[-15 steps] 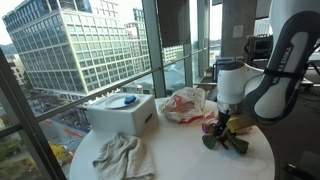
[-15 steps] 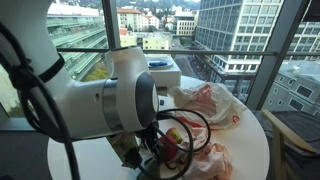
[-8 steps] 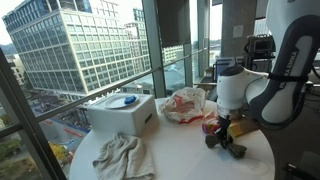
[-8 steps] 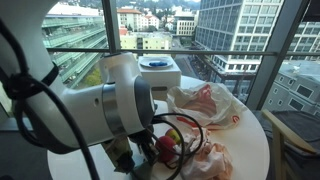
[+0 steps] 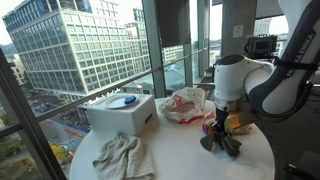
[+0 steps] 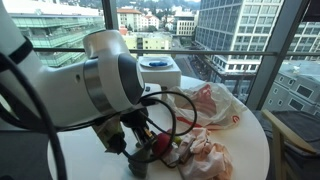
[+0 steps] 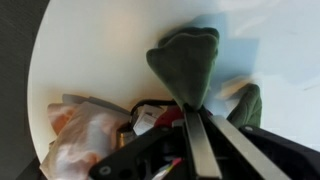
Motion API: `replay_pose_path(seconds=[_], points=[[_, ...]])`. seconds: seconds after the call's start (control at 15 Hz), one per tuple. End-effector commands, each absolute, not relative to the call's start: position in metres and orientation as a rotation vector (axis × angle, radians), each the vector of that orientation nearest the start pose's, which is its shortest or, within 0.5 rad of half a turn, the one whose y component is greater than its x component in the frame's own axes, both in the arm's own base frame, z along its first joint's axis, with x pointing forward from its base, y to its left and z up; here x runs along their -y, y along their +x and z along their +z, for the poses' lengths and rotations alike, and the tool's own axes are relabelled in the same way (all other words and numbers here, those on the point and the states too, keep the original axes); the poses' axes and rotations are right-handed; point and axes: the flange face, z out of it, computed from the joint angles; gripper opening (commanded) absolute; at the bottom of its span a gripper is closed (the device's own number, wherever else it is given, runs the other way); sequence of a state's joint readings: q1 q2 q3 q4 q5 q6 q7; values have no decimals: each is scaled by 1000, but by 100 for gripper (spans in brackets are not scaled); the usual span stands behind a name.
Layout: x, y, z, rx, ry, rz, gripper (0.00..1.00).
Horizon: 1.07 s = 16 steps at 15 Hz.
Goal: Move four items from the table to the plastic
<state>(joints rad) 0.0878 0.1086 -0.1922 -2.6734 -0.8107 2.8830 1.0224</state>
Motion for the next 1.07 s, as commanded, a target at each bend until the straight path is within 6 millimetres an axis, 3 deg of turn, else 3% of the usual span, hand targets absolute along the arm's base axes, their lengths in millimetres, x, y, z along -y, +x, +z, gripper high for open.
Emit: replay_pose_path(seconds=[0.0, 0.53, 0.8, 1.0], points=[[-10, 425, 250, -599, -3293, -407, 5], [-46, 498, 318, -652, -3316, -560, 5], [-62, 542, 331, -629, -3308, -687, 5], [-65, 580, 338, -596, -3336, -884, 5]])
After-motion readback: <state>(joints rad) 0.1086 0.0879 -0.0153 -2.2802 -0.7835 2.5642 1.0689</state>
